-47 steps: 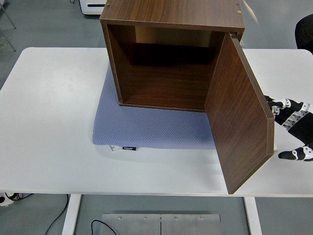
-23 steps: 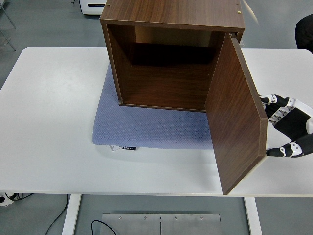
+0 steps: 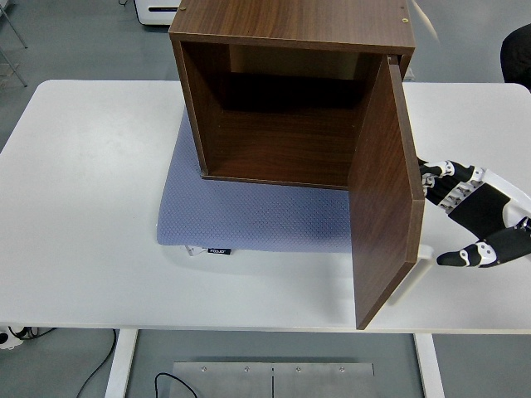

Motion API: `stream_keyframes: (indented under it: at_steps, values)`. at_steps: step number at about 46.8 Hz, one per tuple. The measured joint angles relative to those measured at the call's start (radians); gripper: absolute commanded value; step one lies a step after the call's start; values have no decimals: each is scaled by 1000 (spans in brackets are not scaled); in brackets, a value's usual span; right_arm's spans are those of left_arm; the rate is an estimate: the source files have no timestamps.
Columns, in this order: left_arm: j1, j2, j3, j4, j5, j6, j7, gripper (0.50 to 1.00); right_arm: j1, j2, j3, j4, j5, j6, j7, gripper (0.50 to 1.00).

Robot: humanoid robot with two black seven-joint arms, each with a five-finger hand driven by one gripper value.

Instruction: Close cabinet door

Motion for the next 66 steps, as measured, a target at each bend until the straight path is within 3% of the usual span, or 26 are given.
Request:
stream_keyframes:
  at_steps: [40, 66]
  values:
    - [0, 0, 0, 0, 0, 0, 0, 1000, 122, 94, -138, -1, -2, 0, 0, 1000]
    - [0, 0, 0, 0, 0, 0, 0, 1000, 152, 165, -181, -1, -2, 0, -35, 1000]
